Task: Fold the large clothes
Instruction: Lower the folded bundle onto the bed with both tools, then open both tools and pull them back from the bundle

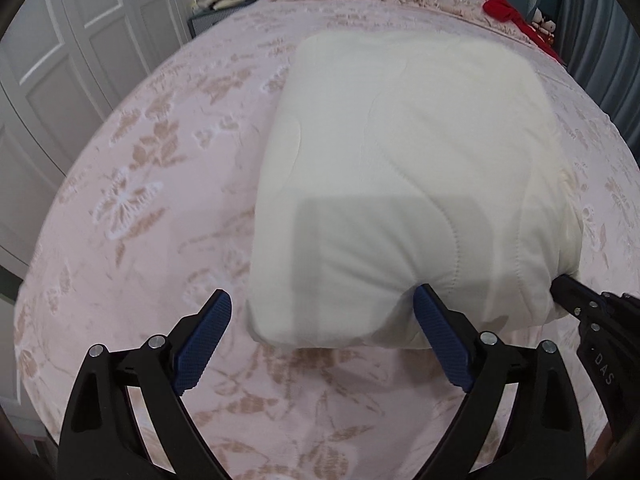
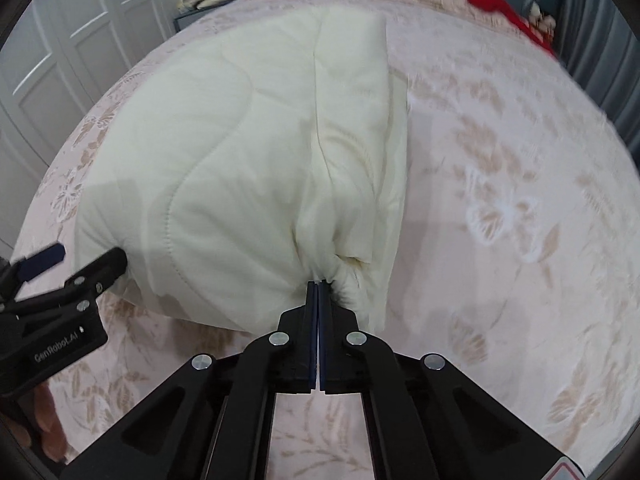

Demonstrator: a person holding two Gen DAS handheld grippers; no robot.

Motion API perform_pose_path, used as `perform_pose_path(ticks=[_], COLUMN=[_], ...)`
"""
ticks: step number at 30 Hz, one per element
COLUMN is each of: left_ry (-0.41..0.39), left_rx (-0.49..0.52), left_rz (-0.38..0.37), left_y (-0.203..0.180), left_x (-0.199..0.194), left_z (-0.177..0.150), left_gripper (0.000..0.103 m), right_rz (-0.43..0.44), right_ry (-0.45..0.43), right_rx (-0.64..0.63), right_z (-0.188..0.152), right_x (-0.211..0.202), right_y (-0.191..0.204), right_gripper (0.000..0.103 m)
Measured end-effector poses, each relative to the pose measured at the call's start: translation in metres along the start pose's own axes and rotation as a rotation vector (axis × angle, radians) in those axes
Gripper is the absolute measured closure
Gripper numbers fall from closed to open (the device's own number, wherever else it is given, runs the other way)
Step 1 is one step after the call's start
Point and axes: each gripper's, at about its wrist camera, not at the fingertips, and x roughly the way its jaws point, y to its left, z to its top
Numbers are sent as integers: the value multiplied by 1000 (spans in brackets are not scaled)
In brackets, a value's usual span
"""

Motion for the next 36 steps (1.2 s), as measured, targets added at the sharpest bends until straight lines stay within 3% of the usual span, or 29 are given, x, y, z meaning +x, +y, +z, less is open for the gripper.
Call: perform_pose_path(ticks=[20,30,32,33,34,36], left_ry=[34,-3,-17,-28,-45,-70], left_rx=[-14,-59,-59,-53,-47,-48], left_rz=[10,7,11,20,28,32], left_y=[-10,-5,-5,-6,-8,-10], left_x=[37,19,7,-1,-12,-29], left_z=[-9,-17,-22,-25,-30,-39], left_gripper=[5,5,5,5,5,5], right_rz=[-1,11,20,27,40,32], right_ry=[16,-45,-75,-83,-94,-120], right_rx=[-5,-20,-10,-5,-1,3], right_z=[-1,-10,-17,-19,-25,-34], right_x=[43,23,1,-7,-20,-38], right_y=[5,7,6,5,6,8], right_gripper=[103,103,98,85,60,39])
